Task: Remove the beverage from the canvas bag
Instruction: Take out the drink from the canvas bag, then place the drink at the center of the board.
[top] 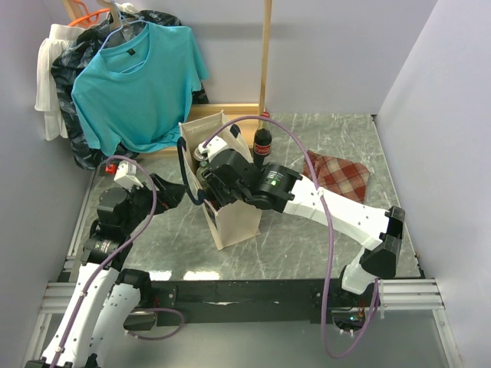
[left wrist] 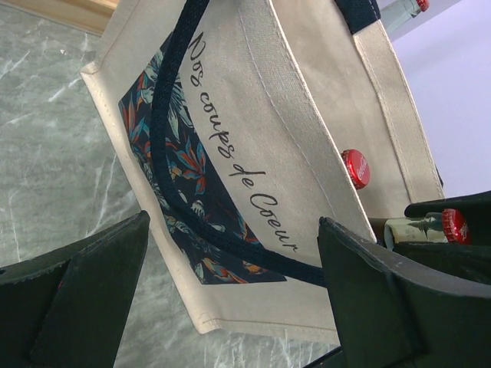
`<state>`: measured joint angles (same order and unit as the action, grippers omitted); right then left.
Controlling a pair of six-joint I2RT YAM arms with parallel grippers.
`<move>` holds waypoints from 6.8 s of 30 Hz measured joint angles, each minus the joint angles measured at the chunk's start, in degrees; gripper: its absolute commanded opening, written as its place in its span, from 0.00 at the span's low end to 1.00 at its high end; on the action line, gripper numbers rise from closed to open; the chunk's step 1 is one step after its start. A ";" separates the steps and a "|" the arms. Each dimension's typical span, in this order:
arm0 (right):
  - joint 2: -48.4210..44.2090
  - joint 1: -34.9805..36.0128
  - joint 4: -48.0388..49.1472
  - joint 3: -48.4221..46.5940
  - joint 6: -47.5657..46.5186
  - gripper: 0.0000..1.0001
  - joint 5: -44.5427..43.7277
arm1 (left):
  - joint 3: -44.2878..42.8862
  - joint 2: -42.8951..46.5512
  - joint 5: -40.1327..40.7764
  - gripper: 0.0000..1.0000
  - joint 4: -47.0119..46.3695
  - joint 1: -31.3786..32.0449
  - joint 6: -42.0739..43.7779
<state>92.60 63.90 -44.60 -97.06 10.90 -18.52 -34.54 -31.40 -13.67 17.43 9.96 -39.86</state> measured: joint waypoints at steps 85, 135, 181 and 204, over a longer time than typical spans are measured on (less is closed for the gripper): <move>0.70 -9.44 -14.03 -20.20 -0.83 0.00 0.92 | -35.87 -25.73 -0.52 0.96 13.51 0.00 14.80; 3.74 -12.20 -11.06 -28.89 -9.40 0.00 -0.96 | -32.83 -24.68 -0.02 0.96 12.41 0.00 13.16; -0.68 -13.97 -5.55 -29.42 -13.62 0.00 -6.51 | -32.98 -25.83 -3.26 0.96 11.17 0.00 13.20; -3.98 -14.03 -2.62 -31.69 -17.09 0.00 -10.78 | -32.98 -25.83 -3.28 0.96 10.67 0.00 13.20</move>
<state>88.62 49.87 -47.22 -128.75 -6.20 -29.30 -67.53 -57.23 -16.95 28.10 9.96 -26.65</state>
